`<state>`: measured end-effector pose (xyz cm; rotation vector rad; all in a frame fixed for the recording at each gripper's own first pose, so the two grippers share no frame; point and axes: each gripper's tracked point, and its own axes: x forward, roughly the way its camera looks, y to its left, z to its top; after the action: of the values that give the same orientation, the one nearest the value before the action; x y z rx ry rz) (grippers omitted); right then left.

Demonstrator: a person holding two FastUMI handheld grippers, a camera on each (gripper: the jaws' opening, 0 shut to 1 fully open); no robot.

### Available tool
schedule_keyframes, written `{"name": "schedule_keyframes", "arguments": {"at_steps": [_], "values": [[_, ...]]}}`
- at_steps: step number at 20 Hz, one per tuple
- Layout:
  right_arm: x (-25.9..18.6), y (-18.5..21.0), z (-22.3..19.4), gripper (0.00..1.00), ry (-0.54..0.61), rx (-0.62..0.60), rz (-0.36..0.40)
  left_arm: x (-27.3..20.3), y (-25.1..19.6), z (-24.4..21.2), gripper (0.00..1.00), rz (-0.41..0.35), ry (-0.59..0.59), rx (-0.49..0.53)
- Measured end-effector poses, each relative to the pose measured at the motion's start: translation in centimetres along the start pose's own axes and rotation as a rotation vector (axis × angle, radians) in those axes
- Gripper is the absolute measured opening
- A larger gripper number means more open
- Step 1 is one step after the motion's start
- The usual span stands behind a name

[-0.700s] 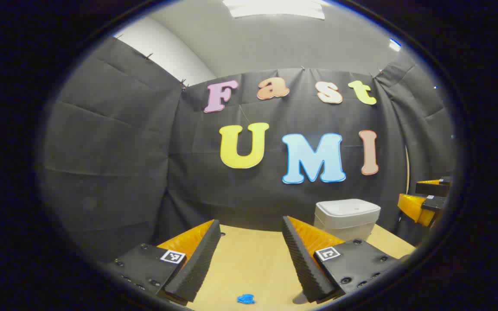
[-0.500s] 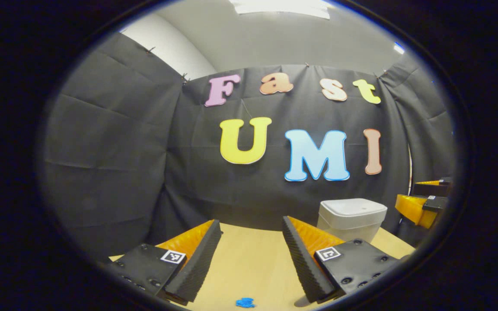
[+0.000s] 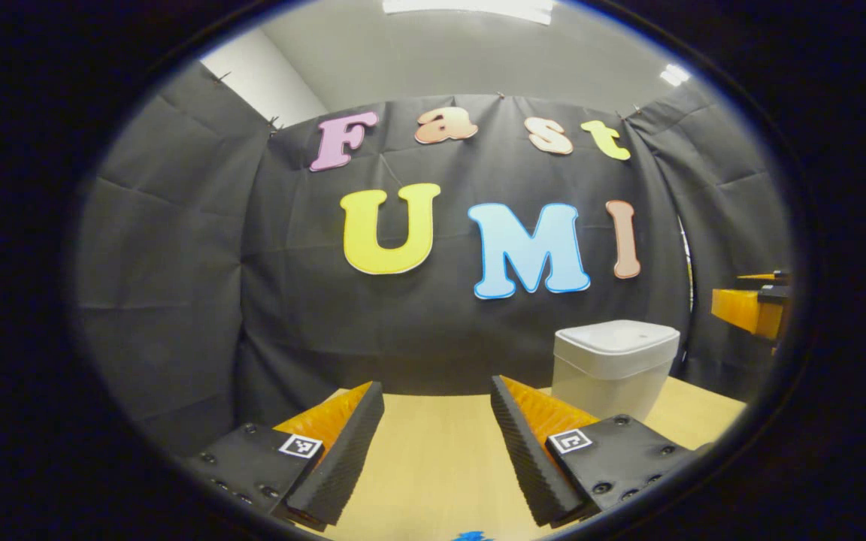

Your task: Press the lid of the desktop garbage bin to open it, pick up the crumpled paper on the desktop and throw it into the bin, then pick up the pop can on the desktop and drop it into the bin, and finally close the garbage bin lid.

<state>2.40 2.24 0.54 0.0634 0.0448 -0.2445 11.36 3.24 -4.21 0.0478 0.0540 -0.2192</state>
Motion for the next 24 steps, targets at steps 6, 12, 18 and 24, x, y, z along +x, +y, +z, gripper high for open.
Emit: {"name": "schedule_keyframes", "arguments": {"at_steps": [6, 12, 18, 24], "values": [[1.3, 1.4, -0.4, 0.95, 0.026, -0.005, 0.011, 0.7, 0.2, 0.2, 0.96, -0.029, -0.004, -0.004], [3.0, 1.3, -1.0, 0.76, 0.053, 0.039, 0.028, 0.8, -0.5, 0.2, 0.94, -0.034, -0.002, -0.006], [3.7, 1.7, -1.9, 0.52, 0.081, 0.047, 0.081, 0.9, -2.2, 0.2, 0.96, -0.042, 0.01, -0.016], [3.9, 2.6, -2.8, 0.49, 0.093, -0.004, 0.146, 0.7, -3.8, 0.1, 0.96, -0.041, 0.017, -0.02]]}}
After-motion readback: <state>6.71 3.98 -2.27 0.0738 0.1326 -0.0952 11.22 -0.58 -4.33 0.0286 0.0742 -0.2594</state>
